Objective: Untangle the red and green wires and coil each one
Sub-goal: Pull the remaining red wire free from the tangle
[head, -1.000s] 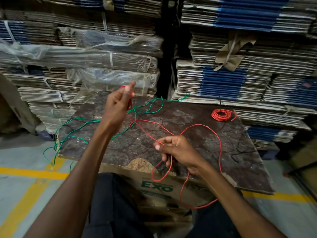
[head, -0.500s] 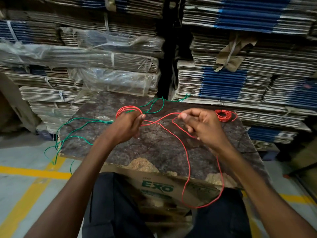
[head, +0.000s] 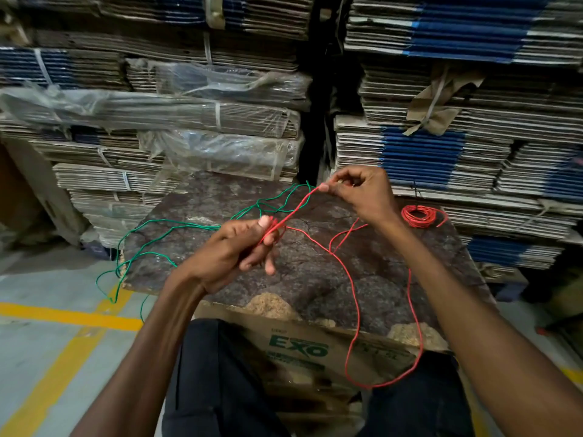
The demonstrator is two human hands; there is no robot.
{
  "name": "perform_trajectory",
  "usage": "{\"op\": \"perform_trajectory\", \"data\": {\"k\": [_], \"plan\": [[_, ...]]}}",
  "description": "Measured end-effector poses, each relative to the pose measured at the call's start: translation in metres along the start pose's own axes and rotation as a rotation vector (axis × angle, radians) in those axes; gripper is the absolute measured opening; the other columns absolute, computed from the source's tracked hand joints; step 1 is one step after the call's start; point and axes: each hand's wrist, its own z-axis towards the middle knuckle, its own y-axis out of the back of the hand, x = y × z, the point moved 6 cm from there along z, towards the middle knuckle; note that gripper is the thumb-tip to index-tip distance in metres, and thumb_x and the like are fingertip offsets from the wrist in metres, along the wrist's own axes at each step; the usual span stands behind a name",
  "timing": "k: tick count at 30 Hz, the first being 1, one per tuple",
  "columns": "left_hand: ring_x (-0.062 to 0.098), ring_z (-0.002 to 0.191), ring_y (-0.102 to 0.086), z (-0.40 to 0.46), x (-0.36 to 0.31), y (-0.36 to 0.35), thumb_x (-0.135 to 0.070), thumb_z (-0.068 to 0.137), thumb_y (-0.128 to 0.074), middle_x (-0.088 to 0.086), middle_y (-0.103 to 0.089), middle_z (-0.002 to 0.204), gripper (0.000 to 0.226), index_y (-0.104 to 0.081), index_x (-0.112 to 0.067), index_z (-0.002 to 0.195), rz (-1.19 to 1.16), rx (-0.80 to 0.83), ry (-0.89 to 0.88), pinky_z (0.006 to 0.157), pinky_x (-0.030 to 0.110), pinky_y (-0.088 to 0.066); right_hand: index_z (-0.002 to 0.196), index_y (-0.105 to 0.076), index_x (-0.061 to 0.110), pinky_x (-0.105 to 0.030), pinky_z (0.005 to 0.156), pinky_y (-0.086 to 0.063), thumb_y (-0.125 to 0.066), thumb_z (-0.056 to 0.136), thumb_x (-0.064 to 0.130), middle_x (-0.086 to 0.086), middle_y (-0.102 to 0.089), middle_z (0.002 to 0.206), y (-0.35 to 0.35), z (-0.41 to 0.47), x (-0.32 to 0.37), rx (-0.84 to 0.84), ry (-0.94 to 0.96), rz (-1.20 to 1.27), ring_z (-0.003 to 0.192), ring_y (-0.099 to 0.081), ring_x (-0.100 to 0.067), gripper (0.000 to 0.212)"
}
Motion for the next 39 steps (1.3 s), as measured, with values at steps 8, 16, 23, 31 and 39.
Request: {"op": "perform_trajectory", "data": {"k": [8, 16, 23, 31, 39], "plan": [[0.025, 0.085, -0.072, 0.007, -0.024, -0.004, -0.035, 0.098, -0.046, -0.005, -0.056, 0.048, 0.03, -0.061, -0.015, 0.082, -0.628, 0.106, -0.201, 0.102, 0.066, -0.035, 0.08, -0.071, 0.009, -0.015, 0.041, -0.034, -0.075, 0.082, 0.012, 0.004, -0.062, 0.058, -0.036, -0.02, -0.032, 0.053, -0.209, 0.204, 0.046, -0.046, 0.001, 0.006], [0.037, 0.121, -0.058, 0.027, -0.054, 0.031, -0.032, 0.095, -0.04, 0.016, -0.062, 0.13, 0.034, -0.067, -0.019, 0.079, -0.632, -0.058, -0.386, 0.092, 0.072, -0.036, 0.101, -0.072, 0.007, -0.013, 0.034, -0.024, -0.067, 0.09, 0.017, 0.0, -0.06, 0.055, -0.059, -0.085, -0.063, 0.21, -0.416, 0.217, 0.033, -0.033, -0.002, 0.015], [0.015, 0.097, -0.063, 0.045, -0.04, 0.076, -0.034, 0.102, -0.036, 0.009, -0.068, 0.122, 0.039, -0.06, -0.022, 0.073, -0.385, -0.503, -0.348, 0.069, 0.04, -0.05, 0.085, -0.068, 0.013, -0.016, 0.042, -0.037, -0.062, 0.094, 0.016, 0.003, -0.06, 0.05, -0.066, -0.125, -0.033, 0.545, -0.319, 0.138, 0.039, -0.047, -0.003, 0.011], [-0.012, 0.062, -0.052, 0.042, -0.028, 0.063, -0.023, 0.104, -0.036, 0.009, -0.068, 0.085, 0.034, -0.054, -0.009, 0.079, 0.914, -0.511, -0.322, 0.061, 0.011, -0.038, 0.09, -0.073, 0.003, -0.016, 0.047, -0.036, -0.064, 0.093, 0.014, -0.007, -0.057, 0.053, -0.022, -0.109, 0.025, 0.458, -0.104, 0.085, 0.045, -0.048, -0.004, 0.014], [0.012, 0.047, -0.058, 0.032, 0.0, 0.041, -0.039, 0.098, -0.036, 0.0, -0.06, 0.048, 0.036, -0.051, -0.017, 0.073, 1.047, -0.356, -0.188, 0.06, 0.038, -0.05, 0.096, -0.076, 0.01, -0.027, 0.072, -0.051, -0.063, 0.089, 0.022, 0.002, -0.075, 0.088, 0.004, -0.058, 0.046, 0.183, 0.129, -0.117, 0.079, -0.066, -0.003, 0.02]]}}
